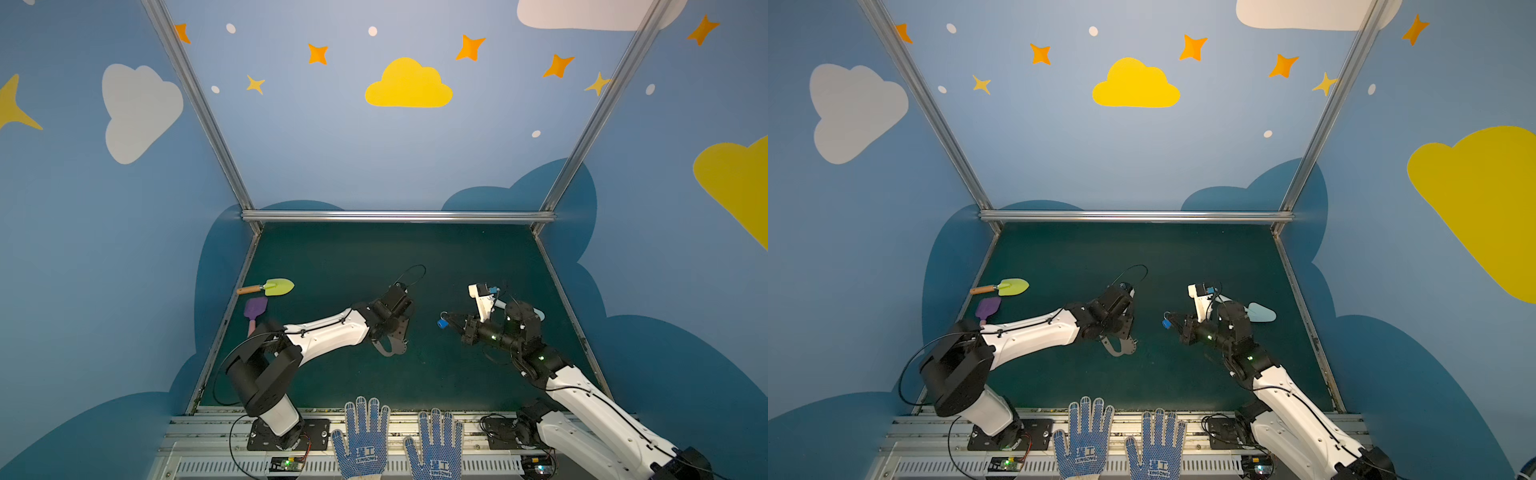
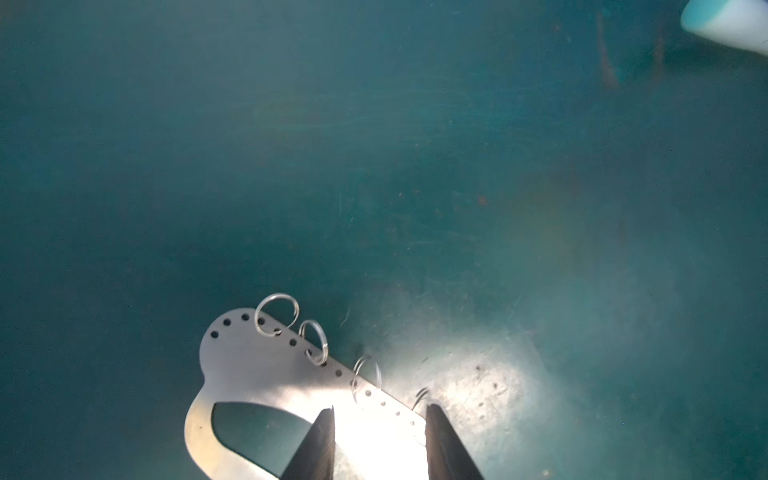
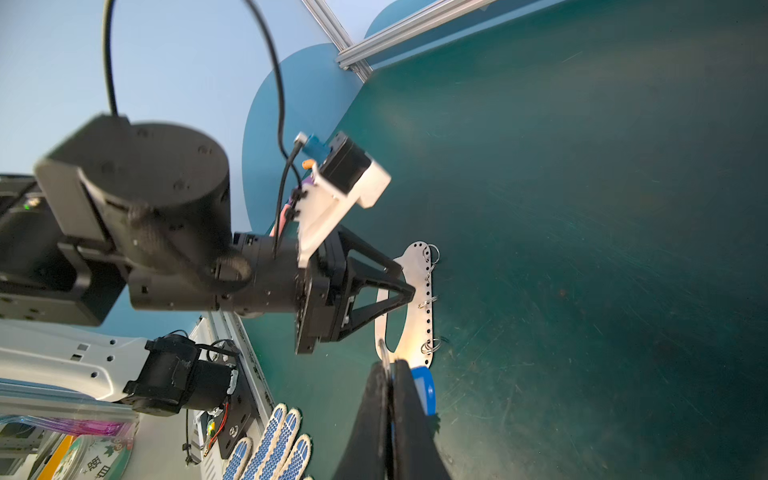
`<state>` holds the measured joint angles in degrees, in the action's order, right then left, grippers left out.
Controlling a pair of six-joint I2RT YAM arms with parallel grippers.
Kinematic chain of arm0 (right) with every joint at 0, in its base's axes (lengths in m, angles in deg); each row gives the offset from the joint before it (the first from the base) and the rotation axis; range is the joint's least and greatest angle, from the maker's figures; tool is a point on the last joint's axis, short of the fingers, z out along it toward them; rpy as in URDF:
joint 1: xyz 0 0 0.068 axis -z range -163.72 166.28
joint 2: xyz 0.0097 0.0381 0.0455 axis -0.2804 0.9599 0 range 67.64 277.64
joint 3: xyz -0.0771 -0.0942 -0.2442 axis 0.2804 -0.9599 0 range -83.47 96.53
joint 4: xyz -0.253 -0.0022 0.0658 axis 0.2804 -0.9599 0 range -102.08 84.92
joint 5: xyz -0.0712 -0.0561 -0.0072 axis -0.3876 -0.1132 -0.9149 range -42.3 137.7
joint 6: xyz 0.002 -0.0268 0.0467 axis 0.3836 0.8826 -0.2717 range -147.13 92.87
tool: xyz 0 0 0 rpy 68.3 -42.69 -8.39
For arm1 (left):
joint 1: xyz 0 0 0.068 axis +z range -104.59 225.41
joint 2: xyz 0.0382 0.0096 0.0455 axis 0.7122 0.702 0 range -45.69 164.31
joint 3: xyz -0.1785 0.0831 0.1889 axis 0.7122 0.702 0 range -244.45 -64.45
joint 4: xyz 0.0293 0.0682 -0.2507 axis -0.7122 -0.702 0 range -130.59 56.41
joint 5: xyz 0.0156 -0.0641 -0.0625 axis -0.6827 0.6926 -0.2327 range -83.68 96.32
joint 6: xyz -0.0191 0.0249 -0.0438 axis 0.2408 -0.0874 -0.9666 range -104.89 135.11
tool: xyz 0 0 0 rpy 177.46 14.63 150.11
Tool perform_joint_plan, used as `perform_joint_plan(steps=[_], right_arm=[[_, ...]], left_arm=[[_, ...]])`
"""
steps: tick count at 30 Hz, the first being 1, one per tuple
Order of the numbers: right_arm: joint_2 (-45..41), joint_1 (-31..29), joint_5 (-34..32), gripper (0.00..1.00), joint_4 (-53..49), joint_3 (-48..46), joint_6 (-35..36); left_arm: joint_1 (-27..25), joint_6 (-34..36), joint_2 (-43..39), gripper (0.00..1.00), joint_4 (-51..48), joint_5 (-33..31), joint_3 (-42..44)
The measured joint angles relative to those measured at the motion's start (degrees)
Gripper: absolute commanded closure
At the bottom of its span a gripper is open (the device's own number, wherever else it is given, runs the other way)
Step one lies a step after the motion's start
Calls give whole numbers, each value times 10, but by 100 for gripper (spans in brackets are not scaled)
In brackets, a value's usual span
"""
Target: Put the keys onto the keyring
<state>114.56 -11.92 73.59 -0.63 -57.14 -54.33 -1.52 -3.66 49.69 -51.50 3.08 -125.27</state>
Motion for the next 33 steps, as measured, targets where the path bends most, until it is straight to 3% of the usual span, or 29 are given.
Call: perform_joint_plan(steps=[13, 25, 28, 33], right_arm=[[-16, 0, -6, 100, -9, -4, 0], [-26, 4, -10, 100, -14, -12, 0], [-28, 4, -10, 100, -14, -12, 0], [-28, 5, -10, 100, -13, -14, -1]], left_arm=[[2, 1, 163, 63, -189, 26, -182], [2, 2, 197, 70, -258, 6, -228], [2, 3, 209, 73, -265, 5, -229], [2, 2, 212, 92, -276, -1, -231]])
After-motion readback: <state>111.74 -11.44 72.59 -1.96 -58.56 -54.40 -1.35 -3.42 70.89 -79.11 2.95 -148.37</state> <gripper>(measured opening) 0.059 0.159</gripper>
